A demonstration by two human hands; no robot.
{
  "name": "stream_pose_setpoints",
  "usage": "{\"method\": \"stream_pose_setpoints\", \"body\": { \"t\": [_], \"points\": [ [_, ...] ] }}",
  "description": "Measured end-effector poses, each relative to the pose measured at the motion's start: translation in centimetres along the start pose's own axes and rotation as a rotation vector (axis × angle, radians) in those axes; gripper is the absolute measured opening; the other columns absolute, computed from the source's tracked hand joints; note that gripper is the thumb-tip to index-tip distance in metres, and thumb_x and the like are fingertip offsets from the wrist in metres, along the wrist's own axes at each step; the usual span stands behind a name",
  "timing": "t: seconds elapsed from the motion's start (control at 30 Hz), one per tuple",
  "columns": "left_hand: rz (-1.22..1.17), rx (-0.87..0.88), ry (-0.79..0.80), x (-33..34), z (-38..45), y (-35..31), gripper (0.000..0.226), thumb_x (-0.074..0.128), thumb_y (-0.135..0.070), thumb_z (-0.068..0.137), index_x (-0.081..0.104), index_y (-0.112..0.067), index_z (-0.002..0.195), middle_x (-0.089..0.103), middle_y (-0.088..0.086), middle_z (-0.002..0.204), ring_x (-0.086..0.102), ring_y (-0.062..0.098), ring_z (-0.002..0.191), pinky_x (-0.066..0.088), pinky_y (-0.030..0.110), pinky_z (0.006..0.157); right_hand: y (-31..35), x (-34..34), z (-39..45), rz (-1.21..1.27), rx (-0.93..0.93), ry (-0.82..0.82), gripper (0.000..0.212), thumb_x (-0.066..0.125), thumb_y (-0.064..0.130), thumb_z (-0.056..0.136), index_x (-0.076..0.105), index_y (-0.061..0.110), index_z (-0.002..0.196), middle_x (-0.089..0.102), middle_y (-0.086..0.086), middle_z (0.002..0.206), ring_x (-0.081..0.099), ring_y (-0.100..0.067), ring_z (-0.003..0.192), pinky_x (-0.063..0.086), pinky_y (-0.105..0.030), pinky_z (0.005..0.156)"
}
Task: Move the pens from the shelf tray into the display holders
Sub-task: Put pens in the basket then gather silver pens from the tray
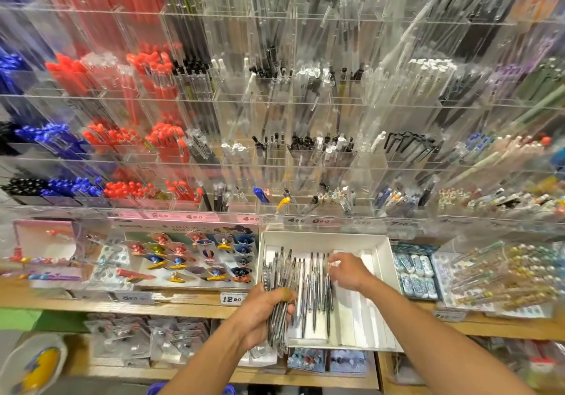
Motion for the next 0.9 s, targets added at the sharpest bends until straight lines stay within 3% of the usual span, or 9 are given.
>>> {"method": "stream_pose_setpoints", "body": {
  "t": [0.07, 0.1, 0.23, 0.43, 0.6, 0.73, 0.8, 0.9],
  "points": [
    [-0.003, -0.01, -0.002, -0.5, -0.1, 0.3, 0.067, 0.082, 0.001, 0.069, 0.047, 0.005, 0.125, 0.067, 0.018, 0.079, 0.063, 0.023, 0.057, 0.056, 0.031, 0.048, -1.4, 1.8, 0.4, -0.277, 0.006, 0.04, 0.041, 0.054, 0.024, 0.098, 0.051, 0.015, 0.138, 0.057, -0.009, 0.136, 0.06, -0.025, 0.113, 0.045, -0.03, 0.096],
    [-0.006, -0.012, -0.004, -0.7, -0.1, 0.4, 0.067, 0.082, 0.001, 0.069, 0.046, 0.004, 0.125, 0.068, 0.017, 0.079, 0.062, 0.022, 0.057, 0.056, 0.03, 0.048, -1.7, 2.7, 0.4, -0.335, 0.006, 0.047, 0.045, 0.053, 0.024, 0.098, 0.047, 0.016, 0.142, 0.057, -0.009, 0.136, 0.06, -0.026, 0.115, 0.046, -0.032, 0.097],
    [-0.028, -0.01, -0.008, -0.9, 0.1, 0.5, 0.07, 0.083, 0.0, 0.066, 0.045, 0.0, 0.125, 0.069, 0.014, 0.078, 0.062, 0.021, 0.056, 0.055, 0.029, 0.048, -1.8, 3.5, 0.3, -0.416, 0.013, -0.041, 0.039, 0.053, 0.022, 0.096, 0.049, 0.02, 0.135, 0.067, -0.007, 0.112, 0.065, -0.024, 0.092, 0.052, -0.033, 0.081],
    [-0.045, -0.013, -0.049, -1.0, 0.4, 0.5, 0.063, 0.079, 0.003, 0.071, 0.043, -0.004, 0.122, 0.071, 0.014, 0.076, 0.062, 0.021, 0.057, 0.055, 0.029, 0.047, -0.7, 3.5, 0.1, -0.507, -0.044, -0.057, 0.015, 0.049, 0.017, 0.094, 0.046, 0.019, 0.109, 0.057, 0.001, 0.084, 0.058, -0.02, 0.074, 0.044, -0.031, 0.06],
    [-0.021, -0.005, -0.084, -0.7, 0.6, 0.4, 0.049, 0.077, 0.005, 0.076, 0.048, 0.0, 0.114, 0.07, 0.014, 0.078, 0.062, 0.021, 0.058, 0.054, 0.03, 0.049, -0.4, 3.4, 0.0, -0.243, -0.069, -0.003, 0.008, 0.049, 0.012, 0.096, 0.046, 0.012, 0.103, 0.056, -0.003, 0.084, 0.054, -0.018, 0.07, 0.045, -0.032, 0.064],
    [0.002, 0.015, -0.073, -0.3, 0.5, -0.1, 0.083, 0.084, 0.002, 0.063, 0.037, 0.0, 0.131, 0.071, 0.02, 0.086, 0.067, 0.025, 0.068, 0.057, 0.033, 0.058, 0.7, 1.5, -1.3, 0.196, -0.066, -0.053, 0.011, 0.06, 0.021, 0.096, 0.056, 0.014, 0.103, 0.065, -0.007, 0.091, 0.061, -0.011, 0.069, 0.047, -0.022, 0.061],
    [0.03, 0.01, -0.078, -0.4, 0.7, 0.0, 0.099, 0.084, 0.003, 0.065, 0.025, 0.004, 0.144, 0.071, 0.023, 0.092, 0.067, 0.027, 0.073, 0.057, 0.035, 0.061, 2.4, 1.5, -2.4, 0.551, -0.093, 0.046, 0.013, 0.064, 0.017, 0.094, 0.061, 0.01, 0.104, 0.068, -0.011, 0.088, 0.063, -0.011, 0.063, 0.049, -0.023, 0.058],
    [0.121, 0.034, -0.099, 0.0, 0.9, -0.1, 0.121, 0.097, -0.013, 0.051, 0.026, -0.004, 0.149, 0.068, 0.022, 0.115, 0.068, 0.03, 0.093, 0.058, 0.044, 0.08, 5.4, 2.2, -4.4, 0.713, -0.164, 0.207, 0.012, 0.066, 0.01, 0.092, 0.064, 0.008, 0.103, 0.069, -0.001, 0.071, 0.063, -0.012, 0.061, 0.05, -0.023, 0.058]
  ]
}}
Point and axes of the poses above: each hand's wrist, its own z-axis towards the middle knuckle, its own x-axis out of the palm, y = z × x, the point moved 9 cm from there along z, towards the middle knuckle
